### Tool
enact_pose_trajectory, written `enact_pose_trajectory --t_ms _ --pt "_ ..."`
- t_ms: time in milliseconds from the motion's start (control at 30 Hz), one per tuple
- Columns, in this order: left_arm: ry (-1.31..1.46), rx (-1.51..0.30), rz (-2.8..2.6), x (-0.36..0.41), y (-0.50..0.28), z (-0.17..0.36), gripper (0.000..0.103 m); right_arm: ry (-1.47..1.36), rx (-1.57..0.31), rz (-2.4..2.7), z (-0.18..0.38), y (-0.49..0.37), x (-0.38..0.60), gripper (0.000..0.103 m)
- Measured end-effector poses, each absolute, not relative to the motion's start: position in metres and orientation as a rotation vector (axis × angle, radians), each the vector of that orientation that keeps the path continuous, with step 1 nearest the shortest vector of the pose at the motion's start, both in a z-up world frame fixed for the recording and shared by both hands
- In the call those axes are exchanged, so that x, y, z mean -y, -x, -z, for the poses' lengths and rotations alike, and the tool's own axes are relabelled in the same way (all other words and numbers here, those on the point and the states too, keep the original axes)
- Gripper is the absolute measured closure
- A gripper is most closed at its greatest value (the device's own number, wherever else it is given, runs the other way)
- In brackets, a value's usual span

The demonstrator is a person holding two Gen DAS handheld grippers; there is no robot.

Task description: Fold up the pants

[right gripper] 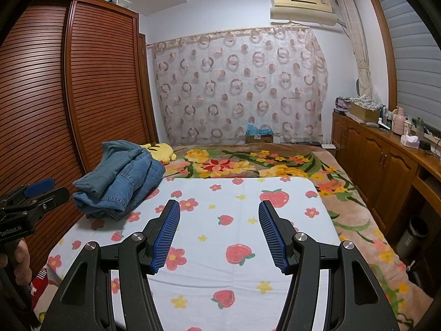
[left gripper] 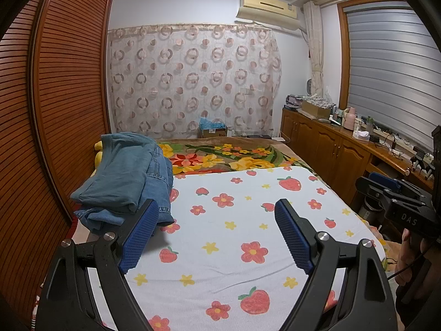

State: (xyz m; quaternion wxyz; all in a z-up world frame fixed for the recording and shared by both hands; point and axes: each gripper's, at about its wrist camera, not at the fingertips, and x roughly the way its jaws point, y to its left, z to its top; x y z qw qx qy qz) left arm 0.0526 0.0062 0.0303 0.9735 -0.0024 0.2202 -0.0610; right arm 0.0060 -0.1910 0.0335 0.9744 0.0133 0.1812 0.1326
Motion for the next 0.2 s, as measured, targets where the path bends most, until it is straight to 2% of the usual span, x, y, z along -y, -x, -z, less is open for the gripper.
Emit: enact_pose_trajectory --t_ms 200 --pt "0.007 -0.445 0.124 -0.0060 -0.0523 -0.0302 0.016 -0.026 -0.366 -0.268 -0.0334 -0.0060 0.1915 0.041"
